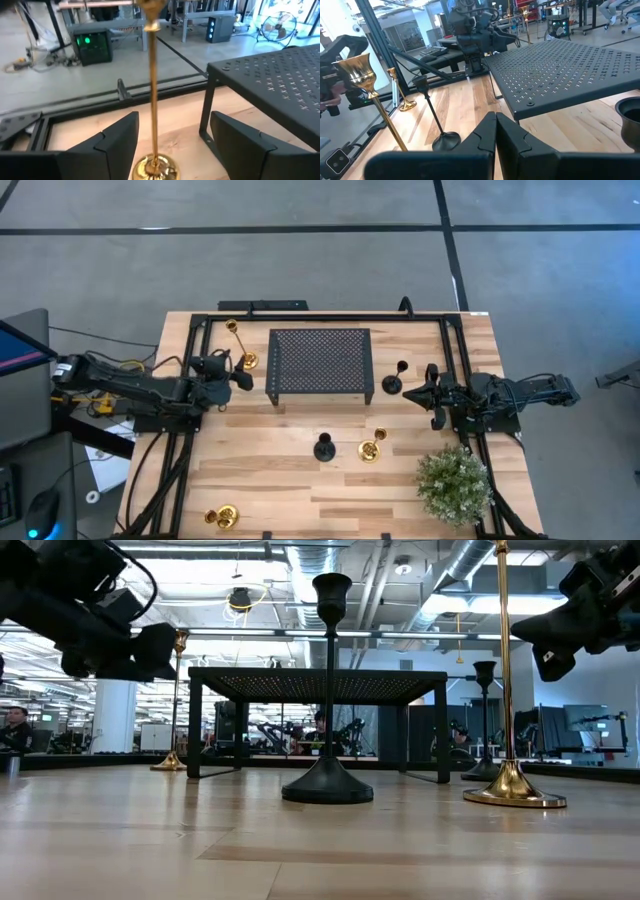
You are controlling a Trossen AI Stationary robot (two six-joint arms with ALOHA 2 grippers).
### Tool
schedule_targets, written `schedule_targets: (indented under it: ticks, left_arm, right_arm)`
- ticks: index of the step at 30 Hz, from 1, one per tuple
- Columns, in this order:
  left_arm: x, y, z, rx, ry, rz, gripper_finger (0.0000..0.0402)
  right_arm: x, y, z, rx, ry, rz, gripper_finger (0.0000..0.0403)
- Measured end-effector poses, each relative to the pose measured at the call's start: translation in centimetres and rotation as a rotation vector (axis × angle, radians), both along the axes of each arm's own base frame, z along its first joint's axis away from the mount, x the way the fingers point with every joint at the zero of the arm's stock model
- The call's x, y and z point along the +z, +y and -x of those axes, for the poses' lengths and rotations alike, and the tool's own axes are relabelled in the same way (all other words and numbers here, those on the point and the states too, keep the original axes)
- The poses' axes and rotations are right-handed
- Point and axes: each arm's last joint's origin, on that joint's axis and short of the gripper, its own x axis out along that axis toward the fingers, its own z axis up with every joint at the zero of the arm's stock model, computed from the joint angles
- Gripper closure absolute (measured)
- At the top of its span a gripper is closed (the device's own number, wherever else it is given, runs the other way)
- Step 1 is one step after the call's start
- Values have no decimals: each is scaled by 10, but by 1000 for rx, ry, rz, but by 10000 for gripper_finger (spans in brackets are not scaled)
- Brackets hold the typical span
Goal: Pick & Place candle stick holders
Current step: Put the top left gold candle holder on the shelf
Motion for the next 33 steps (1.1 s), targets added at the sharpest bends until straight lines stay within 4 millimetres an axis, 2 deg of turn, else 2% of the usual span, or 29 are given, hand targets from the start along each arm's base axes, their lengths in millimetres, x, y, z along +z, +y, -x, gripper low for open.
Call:
schedule_targets:
  ticks: [6, 13, 18, 25, 33]
  left_arm:
    - [3, 4, -11, 41, 46, -52, 154]
    - [5, 16, -12, 94, 2, -33, 156]
    - [11, 27, -16, 52, -25, -24, 156]
    - [18, 44, -14, 139, -46, -63, 156]
    - [19, 59, -12, 51, -76, -34, 156]
  right_arm:
    - [0, 0, 0, 0, 0, 0, 403]
    - [0, 0, 0, 1, 1, 13, 403]
    - [0, 0, 0, 0, 2, 29, 403]
    - [0, 0, 0, 1, 2, 28, 403]
    - [0, 0, 0, 1, 2, 28, 403]
